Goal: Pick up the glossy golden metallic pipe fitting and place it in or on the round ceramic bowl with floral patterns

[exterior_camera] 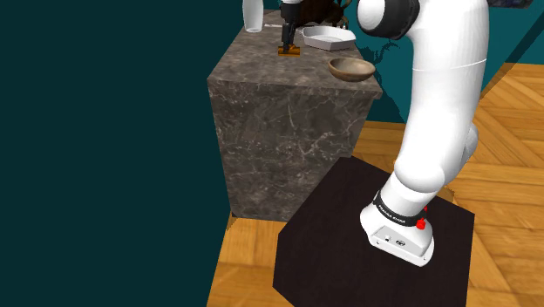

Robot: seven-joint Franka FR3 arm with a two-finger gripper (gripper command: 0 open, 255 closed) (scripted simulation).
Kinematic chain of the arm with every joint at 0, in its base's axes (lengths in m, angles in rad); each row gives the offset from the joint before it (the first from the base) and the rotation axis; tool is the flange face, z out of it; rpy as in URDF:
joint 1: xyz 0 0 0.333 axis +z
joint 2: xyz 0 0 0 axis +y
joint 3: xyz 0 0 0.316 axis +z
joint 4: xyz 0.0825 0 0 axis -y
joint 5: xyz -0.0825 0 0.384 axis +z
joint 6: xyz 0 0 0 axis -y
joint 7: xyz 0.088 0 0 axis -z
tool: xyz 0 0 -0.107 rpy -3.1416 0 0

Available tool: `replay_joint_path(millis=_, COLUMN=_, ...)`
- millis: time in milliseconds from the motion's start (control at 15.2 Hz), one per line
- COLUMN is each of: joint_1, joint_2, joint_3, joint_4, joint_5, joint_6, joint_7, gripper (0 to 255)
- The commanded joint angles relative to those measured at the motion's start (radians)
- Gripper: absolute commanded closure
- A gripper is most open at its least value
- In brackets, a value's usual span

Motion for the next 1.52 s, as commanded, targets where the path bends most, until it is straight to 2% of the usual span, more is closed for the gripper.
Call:
replay_joint_path(millis=0, joint_1=0.002, joint_2=-0.004, joint_3=0.0, joint_4=-0.028, joint_5=-0.001, joint_6=0.024, joint_7=0.0, gripper=0)
replay_joint_path(millis=528, joint_1=0.002, joint_2=-0.004, joint_3=0.0, joint_4=-0.027, joint_5=-0.001, joint_6=0.024, joint_7=0.0, gripper=0)
replay_joint_path(millis=594, joint_1=0.002, joint_2=-0.004, joint_3=0.0, joint_4=-0.027, joint_5=-0.001, joint_6=0.024, joint_7=0.0, gripper=255)
replay_joint_path(millis=1188, joint_1=0.002, joint_2=-0.004, joint_3=0.0, joint_4=-0.027, joint_5=-0.001, joint_6=0.024, joint_7=0.0, gripper=255)
replay_joint_path(millis=1452, joint_1=-0.003, joint_2=0.003, joint_3=-0.001, joint_4=0.036, joint_5=0.001, joint_6=-0.033, joint_7=0.0, gripper=255)
